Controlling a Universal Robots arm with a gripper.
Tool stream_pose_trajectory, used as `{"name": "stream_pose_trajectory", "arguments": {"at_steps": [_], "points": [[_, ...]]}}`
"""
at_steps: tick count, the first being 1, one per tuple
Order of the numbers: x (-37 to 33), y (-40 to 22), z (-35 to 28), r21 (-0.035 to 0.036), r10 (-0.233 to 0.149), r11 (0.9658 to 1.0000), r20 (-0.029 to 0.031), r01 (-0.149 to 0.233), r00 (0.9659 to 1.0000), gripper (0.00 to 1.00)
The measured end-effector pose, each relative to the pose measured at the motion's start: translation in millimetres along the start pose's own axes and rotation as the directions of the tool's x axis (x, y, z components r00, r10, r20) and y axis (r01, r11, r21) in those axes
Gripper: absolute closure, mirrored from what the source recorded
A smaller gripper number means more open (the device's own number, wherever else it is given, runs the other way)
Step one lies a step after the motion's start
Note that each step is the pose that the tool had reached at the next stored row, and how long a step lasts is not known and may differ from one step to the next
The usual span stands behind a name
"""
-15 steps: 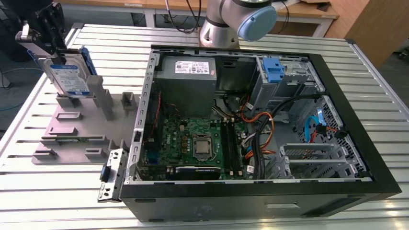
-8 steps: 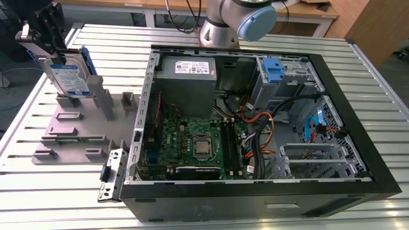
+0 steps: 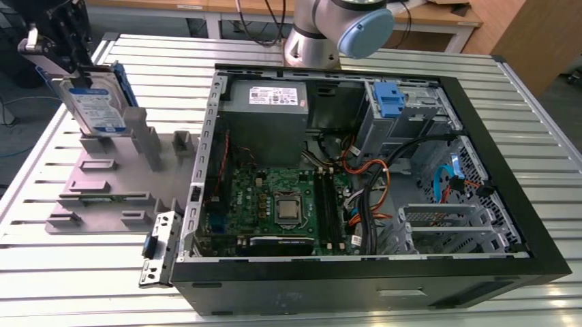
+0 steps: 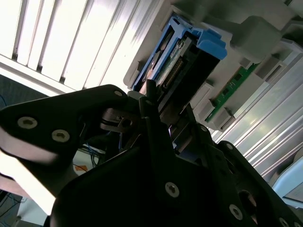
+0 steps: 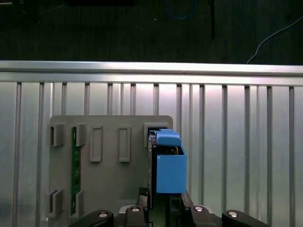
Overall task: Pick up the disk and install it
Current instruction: 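Pick up the disk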
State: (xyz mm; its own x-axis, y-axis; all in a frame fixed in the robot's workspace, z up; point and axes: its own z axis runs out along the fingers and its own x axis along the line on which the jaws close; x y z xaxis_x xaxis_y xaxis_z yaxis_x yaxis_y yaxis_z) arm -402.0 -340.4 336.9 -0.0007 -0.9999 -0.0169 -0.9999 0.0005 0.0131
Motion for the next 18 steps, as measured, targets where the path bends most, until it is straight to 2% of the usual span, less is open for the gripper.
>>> {"name": "stream_pose_trajectory", "arguments": {"at_steps": [18], "points": [[-1.1,0.4,-32.9,-0.0001,0.000,1.0000,0.0000,0.000,1.0000,0.65]]}}
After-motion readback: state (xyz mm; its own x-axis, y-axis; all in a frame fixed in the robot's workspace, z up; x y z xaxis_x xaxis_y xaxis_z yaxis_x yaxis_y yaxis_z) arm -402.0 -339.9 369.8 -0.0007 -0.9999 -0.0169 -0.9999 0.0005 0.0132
